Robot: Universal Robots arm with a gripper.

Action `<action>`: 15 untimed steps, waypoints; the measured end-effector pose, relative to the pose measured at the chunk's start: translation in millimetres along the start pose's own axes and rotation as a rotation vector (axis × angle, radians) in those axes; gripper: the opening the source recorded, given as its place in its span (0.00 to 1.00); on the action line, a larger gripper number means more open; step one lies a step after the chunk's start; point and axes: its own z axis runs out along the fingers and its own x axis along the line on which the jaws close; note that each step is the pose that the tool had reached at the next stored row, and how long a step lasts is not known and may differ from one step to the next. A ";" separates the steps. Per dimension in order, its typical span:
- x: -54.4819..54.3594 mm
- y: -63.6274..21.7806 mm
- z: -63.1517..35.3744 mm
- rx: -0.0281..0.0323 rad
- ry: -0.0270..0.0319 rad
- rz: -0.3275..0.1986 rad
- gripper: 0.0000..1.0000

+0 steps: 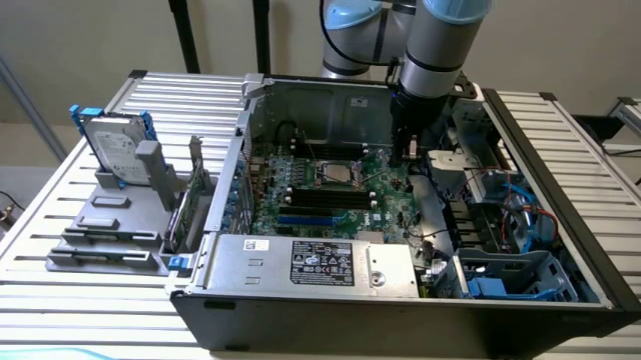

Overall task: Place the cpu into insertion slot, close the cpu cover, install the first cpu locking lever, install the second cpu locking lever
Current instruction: 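Close the cpu cover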

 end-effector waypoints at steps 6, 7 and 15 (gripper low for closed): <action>0.5 0.0 -1.6 0.0376 0.0039 0.002 0.11; 0.6 0.0 -2.4 0.0429 0.0039 0.003 0.11; 1.6 -1.1 -11.7 0.0698 0.0031 0.004 0.11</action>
